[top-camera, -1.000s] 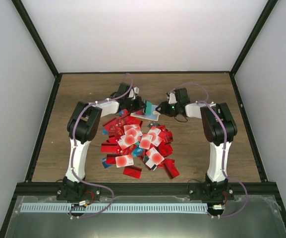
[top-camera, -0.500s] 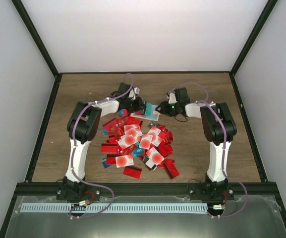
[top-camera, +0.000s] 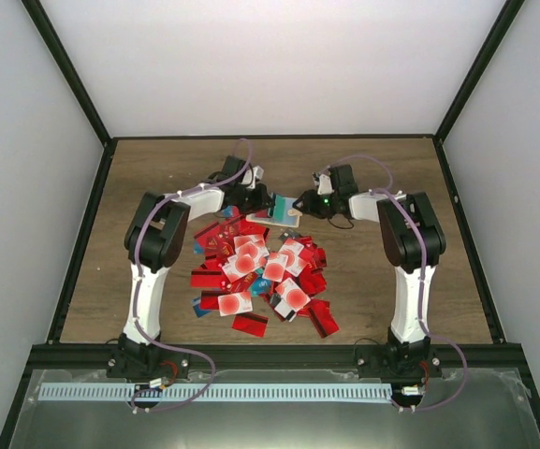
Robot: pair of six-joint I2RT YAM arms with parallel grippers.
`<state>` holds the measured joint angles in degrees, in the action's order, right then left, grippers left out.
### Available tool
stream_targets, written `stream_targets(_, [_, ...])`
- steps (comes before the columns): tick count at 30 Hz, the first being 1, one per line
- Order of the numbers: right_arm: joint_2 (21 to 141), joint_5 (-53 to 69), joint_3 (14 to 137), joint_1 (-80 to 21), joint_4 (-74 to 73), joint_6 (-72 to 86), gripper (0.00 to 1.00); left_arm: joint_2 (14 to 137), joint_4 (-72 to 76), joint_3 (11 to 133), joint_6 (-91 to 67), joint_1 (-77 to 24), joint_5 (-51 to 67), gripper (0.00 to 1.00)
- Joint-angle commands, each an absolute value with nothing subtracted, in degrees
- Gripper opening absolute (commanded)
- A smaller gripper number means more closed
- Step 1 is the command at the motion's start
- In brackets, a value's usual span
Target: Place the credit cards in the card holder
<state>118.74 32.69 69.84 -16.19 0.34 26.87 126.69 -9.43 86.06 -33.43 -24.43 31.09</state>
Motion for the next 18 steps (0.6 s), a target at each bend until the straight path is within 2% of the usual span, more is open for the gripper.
stream_targets(1, [121.5, 33.4, 72.1, -16.7, 0.4, 26.9, 0.36, 125.9, -16.9, 84.1, -31.2, -25.3, 30.6, 0.04])
stream_targets(18, [121.9, 34.9, 72.0, -16.7, 0.8, 26.9, 0.35, 128.8, -12.4, 85.6, -35.2, -25.3, 32.7, 0.04])
